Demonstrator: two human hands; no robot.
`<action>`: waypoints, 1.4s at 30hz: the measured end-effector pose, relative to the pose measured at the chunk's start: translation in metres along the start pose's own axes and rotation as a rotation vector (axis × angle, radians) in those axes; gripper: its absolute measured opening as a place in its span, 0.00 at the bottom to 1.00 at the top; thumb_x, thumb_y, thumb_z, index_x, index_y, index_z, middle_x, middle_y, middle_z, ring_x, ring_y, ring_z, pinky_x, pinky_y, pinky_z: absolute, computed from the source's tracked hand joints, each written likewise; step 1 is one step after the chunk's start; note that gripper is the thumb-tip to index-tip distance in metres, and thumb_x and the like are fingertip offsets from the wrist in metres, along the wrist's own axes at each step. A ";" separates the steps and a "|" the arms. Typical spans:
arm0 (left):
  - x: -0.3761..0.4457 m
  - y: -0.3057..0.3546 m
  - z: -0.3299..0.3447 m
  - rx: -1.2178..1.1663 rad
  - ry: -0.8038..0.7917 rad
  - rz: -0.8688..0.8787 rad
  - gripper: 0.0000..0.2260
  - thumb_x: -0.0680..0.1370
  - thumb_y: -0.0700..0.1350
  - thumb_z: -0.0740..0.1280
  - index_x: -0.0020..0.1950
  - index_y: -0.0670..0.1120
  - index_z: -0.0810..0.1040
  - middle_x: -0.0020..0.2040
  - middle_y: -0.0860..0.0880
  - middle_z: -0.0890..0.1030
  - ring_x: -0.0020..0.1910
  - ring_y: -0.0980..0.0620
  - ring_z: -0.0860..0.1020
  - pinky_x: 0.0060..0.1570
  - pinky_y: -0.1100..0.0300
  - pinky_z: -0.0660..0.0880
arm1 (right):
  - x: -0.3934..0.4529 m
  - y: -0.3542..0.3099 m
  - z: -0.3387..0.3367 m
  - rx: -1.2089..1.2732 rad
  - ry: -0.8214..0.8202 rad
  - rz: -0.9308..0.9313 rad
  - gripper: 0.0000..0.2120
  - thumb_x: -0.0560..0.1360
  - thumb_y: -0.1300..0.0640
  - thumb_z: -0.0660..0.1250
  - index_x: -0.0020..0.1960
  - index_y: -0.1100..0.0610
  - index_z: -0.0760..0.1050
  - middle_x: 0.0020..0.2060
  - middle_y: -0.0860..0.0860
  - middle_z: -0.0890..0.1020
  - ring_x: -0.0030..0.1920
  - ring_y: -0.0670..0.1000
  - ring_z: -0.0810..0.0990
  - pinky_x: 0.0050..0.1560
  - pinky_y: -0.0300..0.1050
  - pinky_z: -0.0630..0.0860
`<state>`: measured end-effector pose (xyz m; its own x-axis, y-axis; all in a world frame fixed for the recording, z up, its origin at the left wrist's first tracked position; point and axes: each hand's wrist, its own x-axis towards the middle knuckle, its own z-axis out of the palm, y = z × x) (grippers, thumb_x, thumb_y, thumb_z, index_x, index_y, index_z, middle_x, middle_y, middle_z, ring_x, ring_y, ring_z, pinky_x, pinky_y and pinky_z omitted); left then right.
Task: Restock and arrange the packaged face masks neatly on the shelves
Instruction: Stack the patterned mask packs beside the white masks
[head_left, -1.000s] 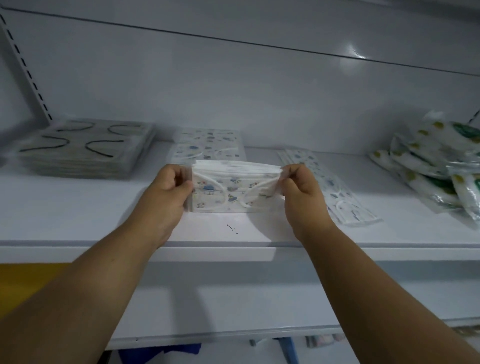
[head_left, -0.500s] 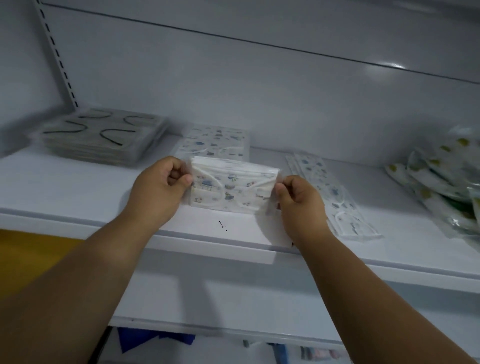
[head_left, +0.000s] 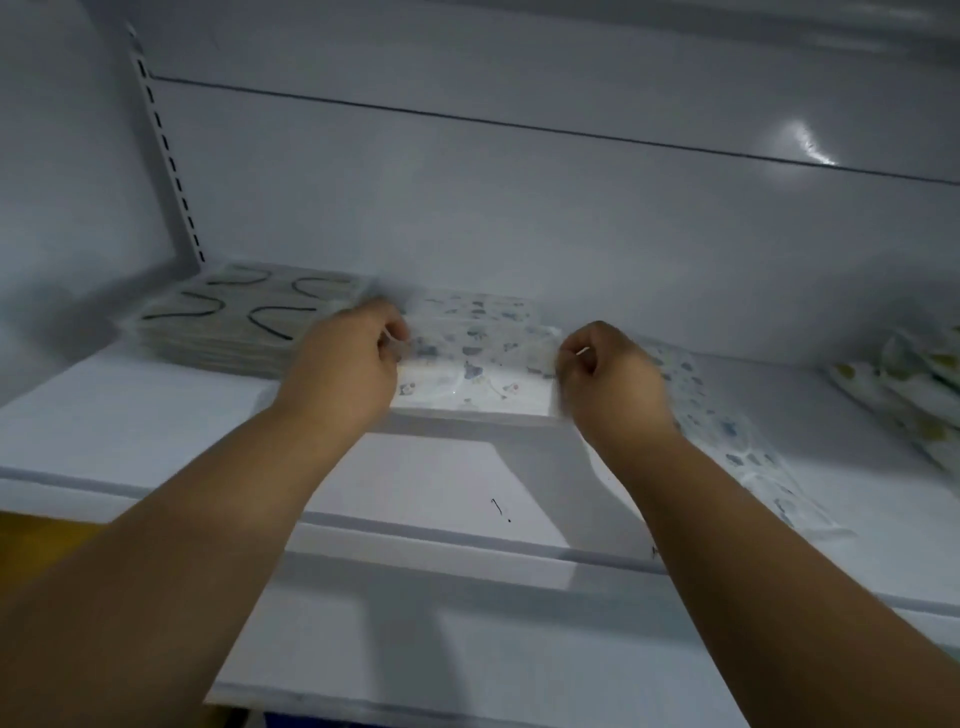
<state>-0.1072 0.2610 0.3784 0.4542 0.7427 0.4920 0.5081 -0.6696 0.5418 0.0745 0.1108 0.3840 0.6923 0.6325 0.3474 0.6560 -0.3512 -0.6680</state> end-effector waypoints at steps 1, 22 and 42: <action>0.014 -0.002 -0.002 0.049 -0.032 0.050 0.09 0.77 0.35 0.65 0.52 0.47 0.81 0.46 0.46 0.82 0.45 0.44 0.79 0.44 0.58 0.72 | 0.010 -0.006 0.001 -0.030 -0.018 0.020 0.07 0.79 0.59 0.59 0.47 0.53 0.75 0.35 0.49 0.79 0.33 0.47 0.76 0.27 0.36 0.67; 0.103 -0.038 0.035 0.246 -0.391 0.282 0.10 0.75 0.37 0.68 0.51 0.46 0.86 0.51 0.43 0.84 0.52 0.42 0.80 0.52 0.56 0.73 | 0.079 -0.017 0.049 -0.523 -0.181 0.076 0.11 0.80 0.58 0.60 0.52 0.61 0.79 0.49 0.57 0.83 0.52 0.58 0.80 0.51 0.47 0.75; 0.056 0.057 0.040 -0.032 -0.471 0.368 0.12 0.83 0.43 0.59 0.60 0.49 0.81 0.59 0.47 0.77 0.58 0.46 0.77 0.60 0.54 0.72 | 0.055 -0.023 -0.022 -0.374 0.033 -0.003 0.13 0.82 0.51 0.61 0.52 0.56 0.82 0.46 0.50 0.83 0.48 0.52 0.80 0.51 0.46 0.77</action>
<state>-0.0235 0.2645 0.4093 0.8756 0.3787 0.2999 0.2367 -0.8775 0.4171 0.1045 0.1384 0.4331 0.6954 0.6135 0.3743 0.7184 -0.5811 -0.3823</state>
